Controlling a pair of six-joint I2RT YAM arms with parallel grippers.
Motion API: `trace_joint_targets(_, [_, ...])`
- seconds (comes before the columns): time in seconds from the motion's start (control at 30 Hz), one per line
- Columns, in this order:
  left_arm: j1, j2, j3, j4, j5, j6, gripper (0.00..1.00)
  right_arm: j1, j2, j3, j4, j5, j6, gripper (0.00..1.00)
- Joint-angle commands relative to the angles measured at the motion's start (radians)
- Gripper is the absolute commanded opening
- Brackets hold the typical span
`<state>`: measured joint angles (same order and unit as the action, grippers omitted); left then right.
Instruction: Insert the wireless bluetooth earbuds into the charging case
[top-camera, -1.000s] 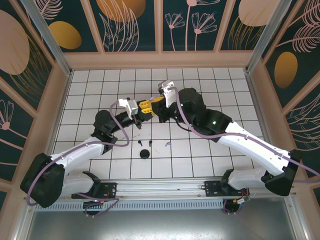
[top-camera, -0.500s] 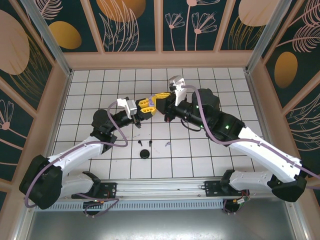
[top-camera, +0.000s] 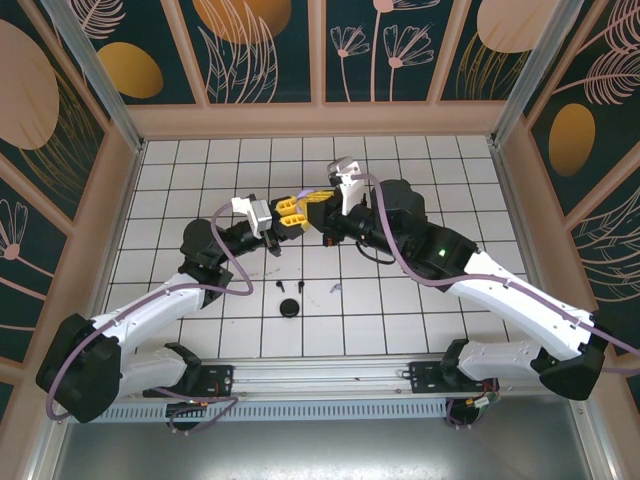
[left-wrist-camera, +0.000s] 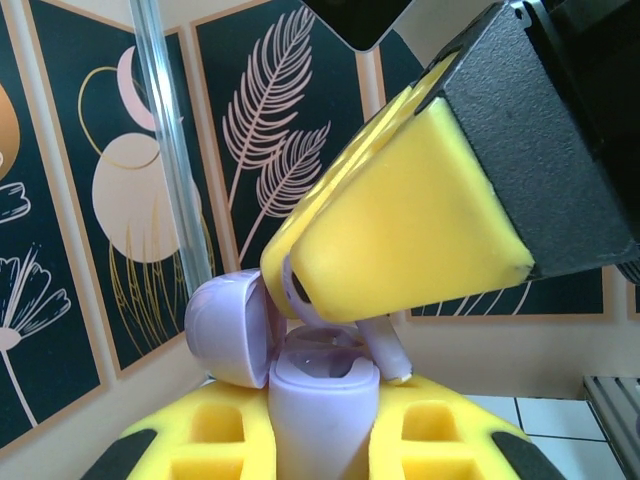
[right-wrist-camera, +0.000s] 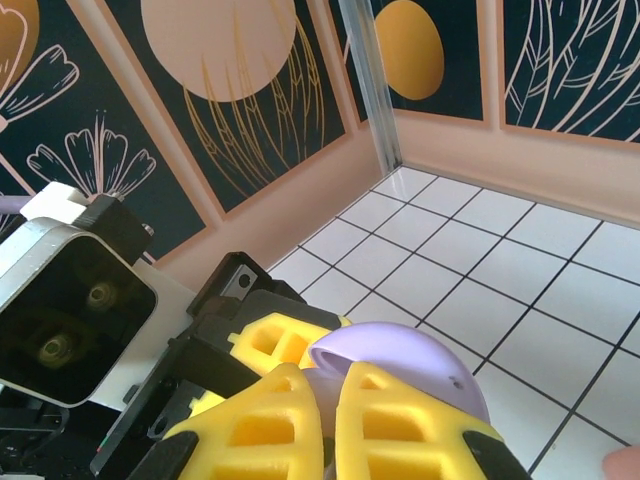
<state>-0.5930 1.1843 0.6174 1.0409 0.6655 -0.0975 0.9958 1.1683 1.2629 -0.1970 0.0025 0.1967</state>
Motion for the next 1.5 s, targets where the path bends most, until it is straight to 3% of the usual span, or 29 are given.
trace_joint_targets(0.0, [-0.01, -0.025, 0.025, 0.022, 0.025, 0.006, 0.0, -0.002, 0.007, -0.01, 0.037, 0.033, 0.005, 0.08])
trace_joint_targets(0.23, [-0.013, -0.028, 0.022, 0.014, 0.028, 0.006, 0.0, -0.009, 0.002, -0.01, 0.041, 0.047, 0.013, 0.07])
trace_joint_targets(0.57, [-0.015, -0.022, 0.019, 0.007, 0.023, 0.01, 0.0, -0.016, -0.041, 0.01, 0.094, -0.03, 0.046, 0.06])
trace_joint_targets(1.47, [-0.022, -0.03, 0.039, -0.004, 0.023, 0.005, 0.0, -0.035, 0.017, -0.041, 0.035, 0.017, 0.026, 0.04])
